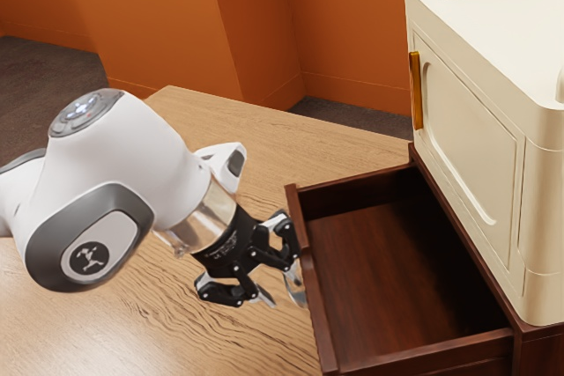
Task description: Pull the drawer handle with one arm to open the drawer
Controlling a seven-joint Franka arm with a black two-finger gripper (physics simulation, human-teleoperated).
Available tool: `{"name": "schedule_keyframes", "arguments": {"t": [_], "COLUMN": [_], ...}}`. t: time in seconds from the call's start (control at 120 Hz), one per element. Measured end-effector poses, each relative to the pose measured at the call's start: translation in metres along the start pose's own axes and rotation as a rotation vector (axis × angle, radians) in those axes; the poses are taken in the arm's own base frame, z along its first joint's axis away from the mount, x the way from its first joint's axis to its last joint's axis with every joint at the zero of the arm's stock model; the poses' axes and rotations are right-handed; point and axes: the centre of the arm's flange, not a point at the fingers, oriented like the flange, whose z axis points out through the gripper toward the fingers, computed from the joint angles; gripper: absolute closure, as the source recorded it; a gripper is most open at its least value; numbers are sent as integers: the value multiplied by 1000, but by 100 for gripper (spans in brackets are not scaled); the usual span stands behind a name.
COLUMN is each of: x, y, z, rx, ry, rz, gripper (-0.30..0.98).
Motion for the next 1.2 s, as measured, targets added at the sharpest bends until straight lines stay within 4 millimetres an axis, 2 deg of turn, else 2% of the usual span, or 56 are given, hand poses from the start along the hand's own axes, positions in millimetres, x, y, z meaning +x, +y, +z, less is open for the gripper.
{"name": "schedule_keyframes", "arguments": {"t": [0.625, 0.733, 0.8, 0.833, 0.875, 0.925, 0.958, 1.0, 1.008, 1.017, 1.042, 1.1, 1.15, 1.2], "x": [-1, -2, 0, 9, 33, 56, 67, 79, 84, 97, 110, 136, 148, 151], "y": [-1, 0, 4, 19, 49, 72, 79, 76, 73, 67, 61, 48, 42, 37], "z": [-4, -16, -32, -61, -113, -164, -191, -212, -214, -216, -213, -192, -175, -167], "rx": [-2, -23, -50, -84, -123, -133, -123, -87, -77, -42, 2, 112, 190, 237], "ry": [42, 60, 78, 97, 124, 144, 154, 169, 172, 181, 190, 203, 204, 197], "rz": [29, 46, 52, 34, -23, -97, -143, -201, -216, -259, -297, -369, -404, -424], "gripper": [43, 42, 41, 36, 30, 23, 20, 16, 16, 14, 13, 10, 8, 6]}}
